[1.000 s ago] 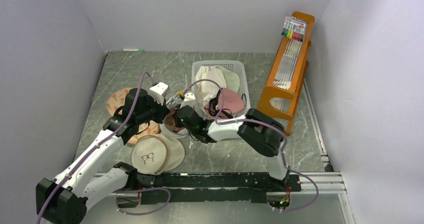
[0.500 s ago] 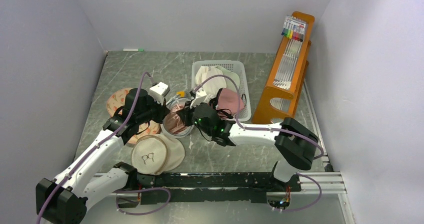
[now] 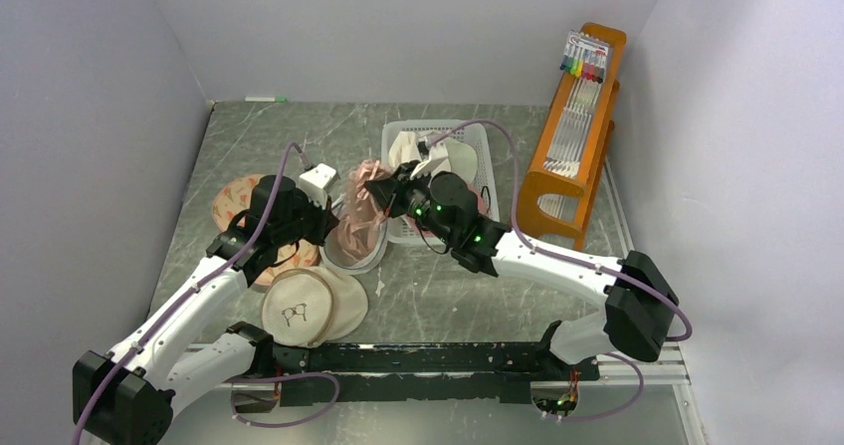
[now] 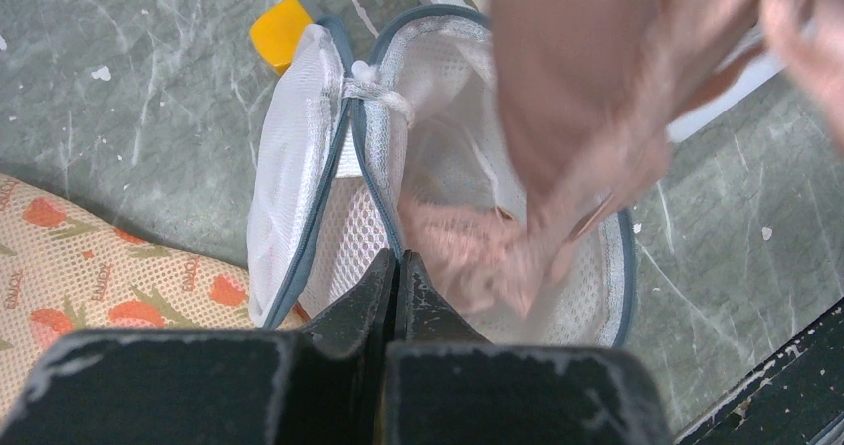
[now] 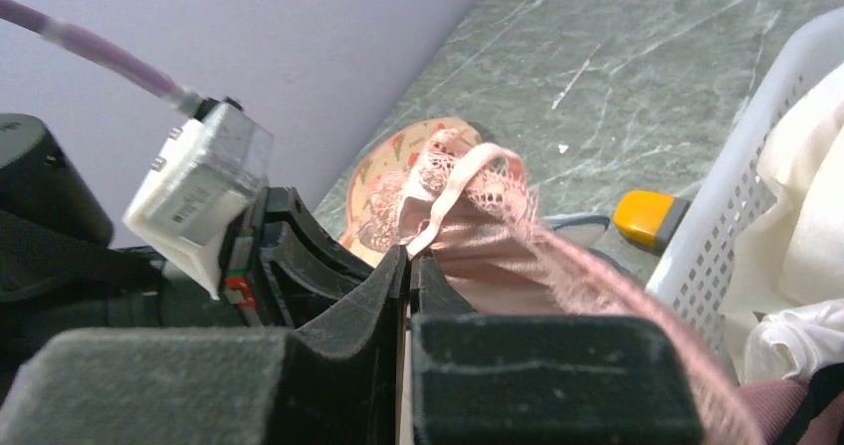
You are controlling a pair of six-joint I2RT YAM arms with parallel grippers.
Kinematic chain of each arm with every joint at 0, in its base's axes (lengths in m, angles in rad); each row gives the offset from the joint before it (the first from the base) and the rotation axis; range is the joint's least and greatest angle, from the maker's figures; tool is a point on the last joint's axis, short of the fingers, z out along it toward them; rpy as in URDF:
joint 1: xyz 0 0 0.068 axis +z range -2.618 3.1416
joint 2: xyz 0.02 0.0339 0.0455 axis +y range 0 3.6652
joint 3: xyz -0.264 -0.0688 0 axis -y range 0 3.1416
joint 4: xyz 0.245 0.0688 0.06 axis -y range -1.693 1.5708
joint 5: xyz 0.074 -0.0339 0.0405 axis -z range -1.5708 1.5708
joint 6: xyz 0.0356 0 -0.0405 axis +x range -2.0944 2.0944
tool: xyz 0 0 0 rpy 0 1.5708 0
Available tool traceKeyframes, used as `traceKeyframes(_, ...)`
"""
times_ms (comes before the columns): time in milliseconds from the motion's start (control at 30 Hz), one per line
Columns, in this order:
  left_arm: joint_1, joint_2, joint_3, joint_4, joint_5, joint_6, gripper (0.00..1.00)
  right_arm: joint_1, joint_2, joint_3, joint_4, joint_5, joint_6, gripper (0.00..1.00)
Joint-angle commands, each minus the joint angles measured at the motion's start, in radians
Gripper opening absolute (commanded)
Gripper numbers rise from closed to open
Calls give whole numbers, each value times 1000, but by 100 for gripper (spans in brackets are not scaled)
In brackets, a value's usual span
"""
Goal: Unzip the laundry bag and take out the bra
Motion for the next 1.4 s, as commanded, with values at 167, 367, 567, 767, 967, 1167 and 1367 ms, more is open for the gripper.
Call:
traceKeyframes(167, -8, 6, 25, -1, 3, -5, 7, -12, -167, 109, -82, 18, -63, 0)
traceKeyframes(367, -8, 13, 27, -4, -4, -5, 7, -14, -274, 155, -103, 48, -129, 0)
traceKeyframes(567, -9, 16, 26, -9, -16, -9, 7, -14, -340, 187, -107, 142, -221, 0)
traceKeyframes(767, -9, 15, 32, -16, -35, -15, 8, -13, -352, 203, -90, 274, -366, 0)
traceKeyframes(967, -9, 15, 44, -28, -53, -30, 21, -15, -272, 185, -82, 478, -531, 0)
traceKeyframes(1167, -9, 17, 46, -32, -51, -39, 38, -102, -123, 98, -55, 521, -521, 0)
traceKeyframes(1367, -9, 16, 51, -37, -49, -43, 54, -203, 53, 115, -189, 422, -318, 0)
